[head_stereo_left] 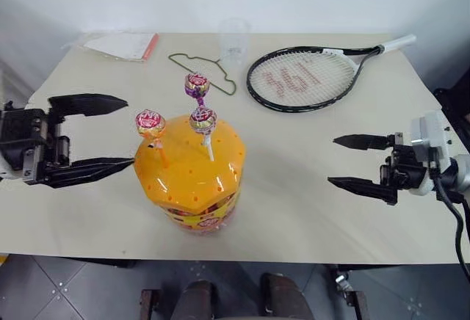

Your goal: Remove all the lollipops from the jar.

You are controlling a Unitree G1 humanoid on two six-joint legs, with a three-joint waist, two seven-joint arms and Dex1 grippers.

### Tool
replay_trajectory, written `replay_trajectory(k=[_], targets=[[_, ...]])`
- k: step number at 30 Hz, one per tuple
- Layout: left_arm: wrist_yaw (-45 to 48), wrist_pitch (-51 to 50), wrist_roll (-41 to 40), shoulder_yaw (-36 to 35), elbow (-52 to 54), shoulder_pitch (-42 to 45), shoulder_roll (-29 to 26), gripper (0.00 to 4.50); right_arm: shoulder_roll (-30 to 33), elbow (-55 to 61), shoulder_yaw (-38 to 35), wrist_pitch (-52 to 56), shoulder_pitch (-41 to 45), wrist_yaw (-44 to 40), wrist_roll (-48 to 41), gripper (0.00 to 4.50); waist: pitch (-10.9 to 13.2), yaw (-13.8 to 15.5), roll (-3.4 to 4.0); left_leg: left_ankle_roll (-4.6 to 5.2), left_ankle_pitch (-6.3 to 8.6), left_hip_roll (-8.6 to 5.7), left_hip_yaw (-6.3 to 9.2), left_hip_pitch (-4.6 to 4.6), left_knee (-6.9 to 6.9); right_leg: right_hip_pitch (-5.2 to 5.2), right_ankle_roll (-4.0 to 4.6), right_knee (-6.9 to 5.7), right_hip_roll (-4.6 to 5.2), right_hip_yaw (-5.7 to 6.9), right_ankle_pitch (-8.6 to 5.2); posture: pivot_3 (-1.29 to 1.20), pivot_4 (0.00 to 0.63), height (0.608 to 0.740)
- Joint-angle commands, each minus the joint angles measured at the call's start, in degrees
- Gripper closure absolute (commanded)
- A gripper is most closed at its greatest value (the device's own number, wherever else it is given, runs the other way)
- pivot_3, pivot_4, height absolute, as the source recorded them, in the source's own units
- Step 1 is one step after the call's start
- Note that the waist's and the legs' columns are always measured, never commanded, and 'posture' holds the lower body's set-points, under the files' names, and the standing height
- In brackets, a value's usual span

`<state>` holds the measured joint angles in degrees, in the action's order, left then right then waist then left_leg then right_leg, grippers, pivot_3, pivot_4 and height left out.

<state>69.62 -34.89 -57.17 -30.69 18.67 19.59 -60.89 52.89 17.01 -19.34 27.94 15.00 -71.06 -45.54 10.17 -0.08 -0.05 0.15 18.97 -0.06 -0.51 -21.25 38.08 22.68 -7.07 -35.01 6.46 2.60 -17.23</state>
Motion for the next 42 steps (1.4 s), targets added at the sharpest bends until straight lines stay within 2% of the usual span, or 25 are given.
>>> replay_trajectory(k=[1, 13, 18, 22, 33, 34, 42], targets=[[0.3, -0.7, -2.9, 2.5, 2.1, 2.1, 0.9, 0.0, 1.3, 5.5, -4.8, 3.2, 2.0, 1.2, -8.0, 0.03, 0.0, 0.1, 0.0, 0.0, 0.0, -0.01, 0.01, -0.01, 0.0, 0.0, 0.0, 0.0, 0.0, 0.0, 0.0, 0.0, 0.15, 0.74], [2.3, 2.3, 1.8, 12.3, -1.6, 7.7, 6.4, 0.0, 0.3, 19.2, -7.3, 8.7, 0.4, 10.9, -25.0, 0.03, 0.0, 0.3, -0.07, 0.02, 0.0, -0.05, 0.04, -0.01, 0.04, -0.04, -0.01, 0.01, -0.13, 0.05, 0.0, 0.0, 0.15, 0.74], [1.7, 2.5, 2.6, 14.0, -2.6, 10.4, 8.8, 0.0, 0.2, 20.4, -7.3, 8.1, -1.0, 13.0, -24.9, 0.03, 0.1, 0.2, -0.14, 0.05, 0.0, -0.06, 0.04, -0.02, 0.09, -0.05, -0.02, 0.01, -0.13, 0.05, 0.01, 0.0, 0.15, 0.74], [2.4, 1.1, 0.1, 12.7, -2.4, 10.8, 9.1, 0.85, 0.3, 20.3, -7.6, 7.7, -1.8, 13.3, -24.7, 0.0, 0.1, 0.2, -0.15, 0.05, 0.0, -0.06, 0.04, -0.02, 0.09, -0.05, -0.03, 0.01, -0.16, 0.05, 0.01, 0.0, 0.15, 0.74], [4.1, 0.2, -1.2, 11.3, -3.6, 11.6, 8.3, 4.27, 1.3, 18.7, -8.3, 6.8, -1.6, 11.0, -24.0, 0.0, 0.1, 0.2, -0.17, 0.06, 0.0, -0.05, 0.05, -0.02, 0.1, -0.07, -0.03, 0.01, -0.16, 0.05, 0.01, 0.0, 0.15, 0.74], [4.2, 0.3, -1.2, 11.2, -3.9, 12.0, 8.3, 4.45, 1.3, 18.6, -8.2, 7.0, -1.3, 11.0, -24.1, 0.0, 0.1, 0.3, -0.18, 0.06, 0.0, -0.06, 0.05, -0.02, 0.12, -0.07, -0.03, 0.0, -0.16, 0.05, 0.01, 0.0, 0.15, 0.74], [2.0, -1.2, -2.5, 9.1, -4.8, 15.7, 7.3, 4.45, 1.4, 17.0, -7.5, 6.8, -0.4, 9.5, -23.0, 0.0, 0.1, 0.5, -0.24, 0.1, 0.01, -0.08, 0.08, -0.02, 0.16, -0.1, -0.04, 0.01, -0.15, 0.06, 0.02, 0.0, 0.15, 0.74]])
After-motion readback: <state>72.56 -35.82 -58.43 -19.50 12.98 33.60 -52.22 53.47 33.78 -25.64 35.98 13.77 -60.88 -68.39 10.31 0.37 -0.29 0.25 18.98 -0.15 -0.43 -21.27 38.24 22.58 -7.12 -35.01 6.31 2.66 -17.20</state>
